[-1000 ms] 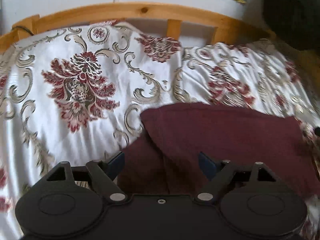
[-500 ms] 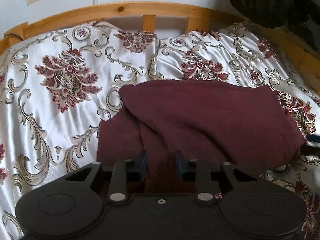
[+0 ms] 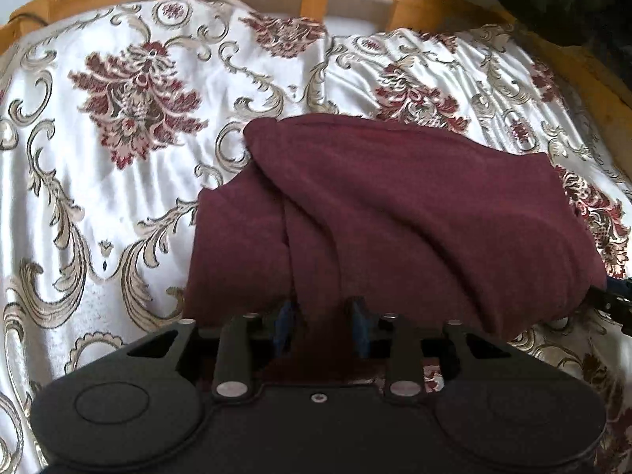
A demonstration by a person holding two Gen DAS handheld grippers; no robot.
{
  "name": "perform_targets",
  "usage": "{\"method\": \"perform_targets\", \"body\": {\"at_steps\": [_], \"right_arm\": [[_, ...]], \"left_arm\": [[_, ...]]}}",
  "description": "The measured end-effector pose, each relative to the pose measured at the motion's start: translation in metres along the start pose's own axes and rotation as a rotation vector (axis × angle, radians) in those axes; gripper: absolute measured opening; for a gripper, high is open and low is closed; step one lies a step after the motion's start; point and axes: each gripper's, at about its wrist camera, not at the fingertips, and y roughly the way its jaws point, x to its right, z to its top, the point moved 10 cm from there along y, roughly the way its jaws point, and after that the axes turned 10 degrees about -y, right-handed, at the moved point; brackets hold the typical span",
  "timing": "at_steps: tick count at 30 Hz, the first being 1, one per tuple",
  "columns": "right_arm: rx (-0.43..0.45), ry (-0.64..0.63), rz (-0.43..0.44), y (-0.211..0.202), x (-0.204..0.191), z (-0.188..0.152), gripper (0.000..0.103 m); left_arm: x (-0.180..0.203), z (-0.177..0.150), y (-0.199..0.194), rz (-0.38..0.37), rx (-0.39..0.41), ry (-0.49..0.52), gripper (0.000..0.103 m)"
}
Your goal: Fold small clothes
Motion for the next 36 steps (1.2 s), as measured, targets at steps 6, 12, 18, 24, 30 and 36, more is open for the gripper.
{"method": "perform_targets", "body": {"at_steps": [6,12,18,24,30,36], "right_arm": [[0.009,-0.004,0.007,0.001,-0.002,0.001,0.044],[0.044,-0.017,-0.024,-0.013,0.003,0.014,0.012],[0.081,0.140,0.013,-0.049,0.034,0.029,0.008],[-0.049,0.152,0.043,-0.060,0.026,-0.009,0.008],[-0.039,0.172,0.086,-0.067,0.026,-0.019,0.007],[0.044,0.035,0.046,-0.045,0.018,0.009,0.055]], "left_arm": [[0.013,0.001,-0.003,0.004,0.016,0.034,0.008],[0.016,0.022,-0.038,0.026,0.145,-0.032,0.004],[-0.014,0.022,-0.057,0.007,0.153,-0.166,0.003],[-0.027,-0.027,-0.045,-0.035,0.028,-0.190,0.003],[-0.035,-0.047,-0.043,-0.079,-0.004,-0.175,0.004],[-0.032,-0.043,-0.040,-0.067,0.005,-0.161,0.006]]}}
